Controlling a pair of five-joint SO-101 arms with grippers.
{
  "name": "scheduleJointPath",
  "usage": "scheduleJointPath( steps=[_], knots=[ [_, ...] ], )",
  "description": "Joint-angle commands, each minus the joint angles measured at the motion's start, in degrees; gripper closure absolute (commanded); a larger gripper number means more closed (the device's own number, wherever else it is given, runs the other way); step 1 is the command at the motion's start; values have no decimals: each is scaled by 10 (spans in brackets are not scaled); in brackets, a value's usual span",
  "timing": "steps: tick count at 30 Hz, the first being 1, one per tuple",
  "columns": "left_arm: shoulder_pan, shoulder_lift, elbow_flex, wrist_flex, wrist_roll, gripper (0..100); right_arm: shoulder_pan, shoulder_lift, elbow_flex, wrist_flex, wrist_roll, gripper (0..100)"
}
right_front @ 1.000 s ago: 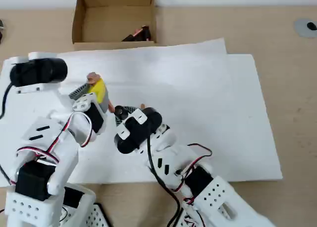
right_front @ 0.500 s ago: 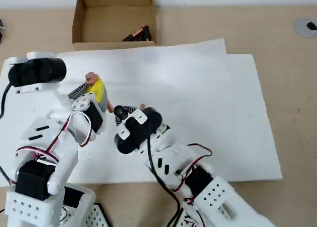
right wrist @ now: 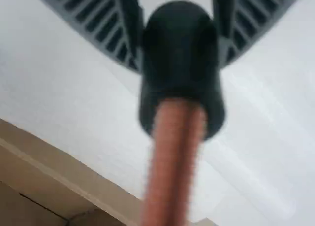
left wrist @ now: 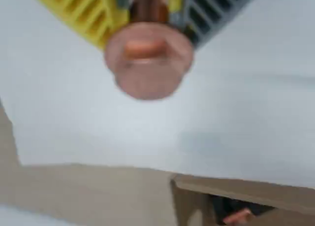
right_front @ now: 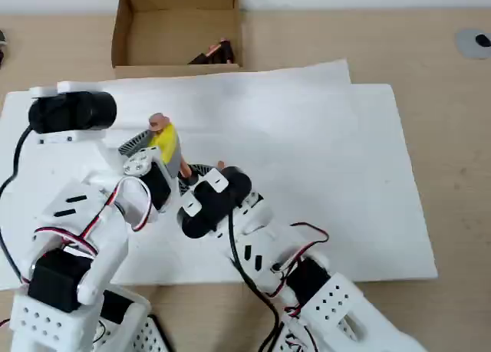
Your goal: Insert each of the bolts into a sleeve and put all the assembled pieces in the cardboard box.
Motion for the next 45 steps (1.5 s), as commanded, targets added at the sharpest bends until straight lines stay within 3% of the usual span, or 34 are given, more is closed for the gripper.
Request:
scheduleJointPath(
  steps=[1,10,15,21,27,33,40,45],
  knots=[
    [-29,-6,-4,-19,-20,997,6,-10,-14,1,-4,988],
    [-51,-26,45,-69,-18,997,6,-10,-23,33,-4,988],
    [-31,-117,123,-118,-19,997,6,-9,-68,108,-34,988],
    [-31,-226,187,-132,-23,998,6,-7,-73,116,-37,988],
    [-31,-313,251,-134,-23,997,6,-7,-73,109,-37,988],
    [-3,-356,293,-139,-40,997,6,-7,-44,33,-37,988],
    [-5,-356,323,-270,-68,997,11,-10,-7,-4,-37,988],
    [-4,-356,329,-291,-68,997,15,-10,-3,-12,-36,988]
  ],
)
